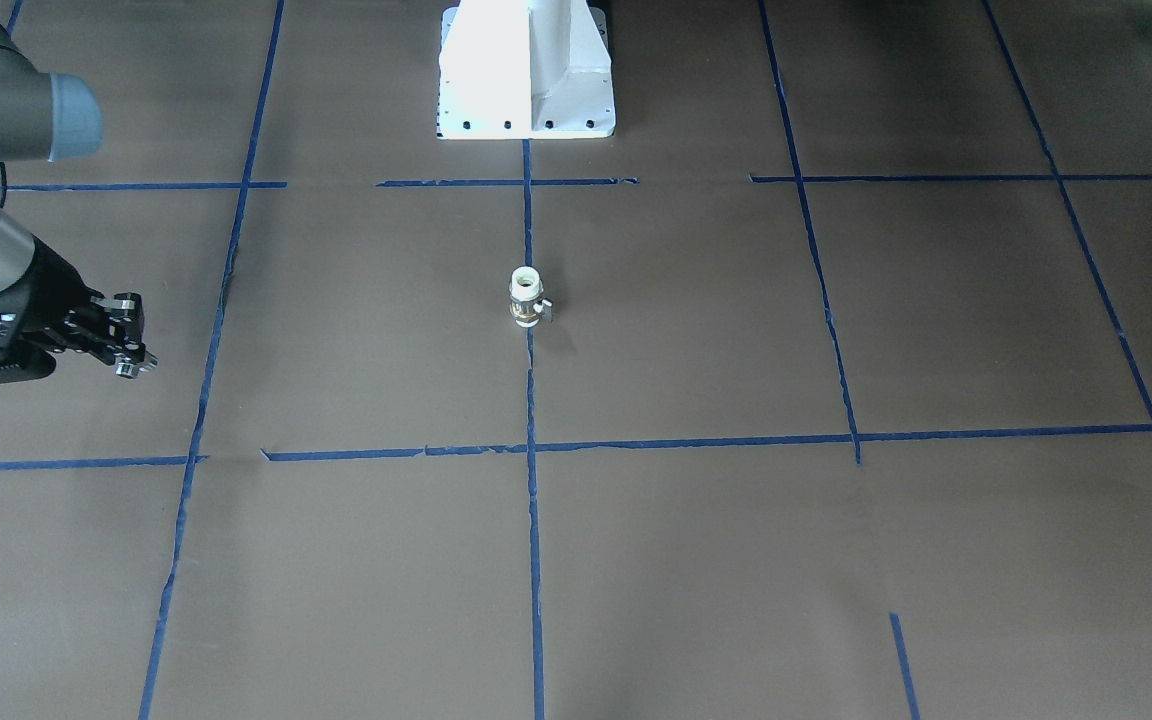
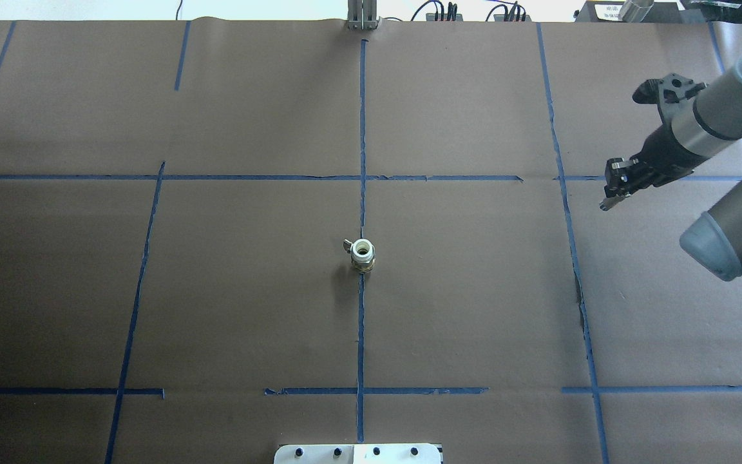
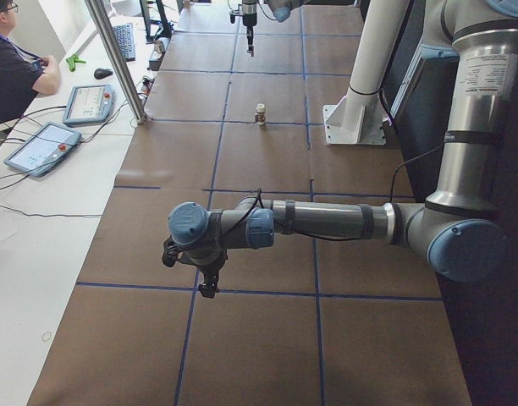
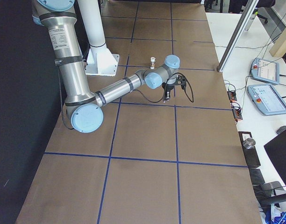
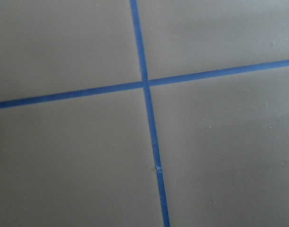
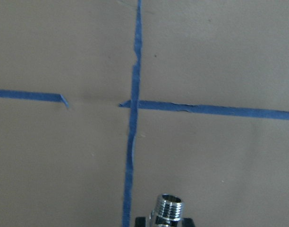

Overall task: Assemble PPR valve and pipe with both arms
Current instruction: 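Carry the valve with the right gripper above the standing pipe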

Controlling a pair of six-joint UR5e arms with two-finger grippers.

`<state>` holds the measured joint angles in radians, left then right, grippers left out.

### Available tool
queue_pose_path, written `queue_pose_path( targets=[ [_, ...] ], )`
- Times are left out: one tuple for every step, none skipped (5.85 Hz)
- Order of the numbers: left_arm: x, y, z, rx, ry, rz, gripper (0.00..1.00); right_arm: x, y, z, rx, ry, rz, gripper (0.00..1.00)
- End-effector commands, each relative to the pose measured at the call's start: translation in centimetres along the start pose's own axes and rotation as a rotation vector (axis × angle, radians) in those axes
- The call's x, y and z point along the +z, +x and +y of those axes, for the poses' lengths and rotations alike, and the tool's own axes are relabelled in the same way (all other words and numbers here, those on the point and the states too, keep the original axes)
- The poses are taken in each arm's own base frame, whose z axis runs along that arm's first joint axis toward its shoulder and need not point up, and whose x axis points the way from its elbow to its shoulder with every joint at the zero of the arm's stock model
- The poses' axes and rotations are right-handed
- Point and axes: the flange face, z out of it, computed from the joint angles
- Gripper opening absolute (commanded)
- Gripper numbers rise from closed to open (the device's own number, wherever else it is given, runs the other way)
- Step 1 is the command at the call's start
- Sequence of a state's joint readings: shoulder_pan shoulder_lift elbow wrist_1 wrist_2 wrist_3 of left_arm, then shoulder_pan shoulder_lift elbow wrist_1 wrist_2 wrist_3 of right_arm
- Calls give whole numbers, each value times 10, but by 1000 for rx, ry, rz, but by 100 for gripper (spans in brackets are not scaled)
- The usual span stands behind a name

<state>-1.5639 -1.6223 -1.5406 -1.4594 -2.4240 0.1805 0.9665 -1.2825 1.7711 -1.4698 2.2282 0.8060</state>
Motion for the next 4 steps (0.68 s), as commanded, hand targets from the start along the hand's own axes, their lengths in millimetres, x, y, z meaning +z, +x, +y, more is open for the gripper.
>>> queue_pose_path(
  targets=[
    [-3, 3, -3, 2, 7, -3, 100, -17, -123, -2, 186, 21, -65, 0],
    [-5, 2, -5, 40, 35, -36, 100, -18, -182, 9, 295, 57, -81, 0],
    [-4, 0, -5, 37, 36, -52, 100, -13, -239, 28, 408, 105, -49, 0],
    [-4, 1, -6, 36, 35, -50, 100, -16, -293, 50, 490, 109, -19, 0]
  ],
)
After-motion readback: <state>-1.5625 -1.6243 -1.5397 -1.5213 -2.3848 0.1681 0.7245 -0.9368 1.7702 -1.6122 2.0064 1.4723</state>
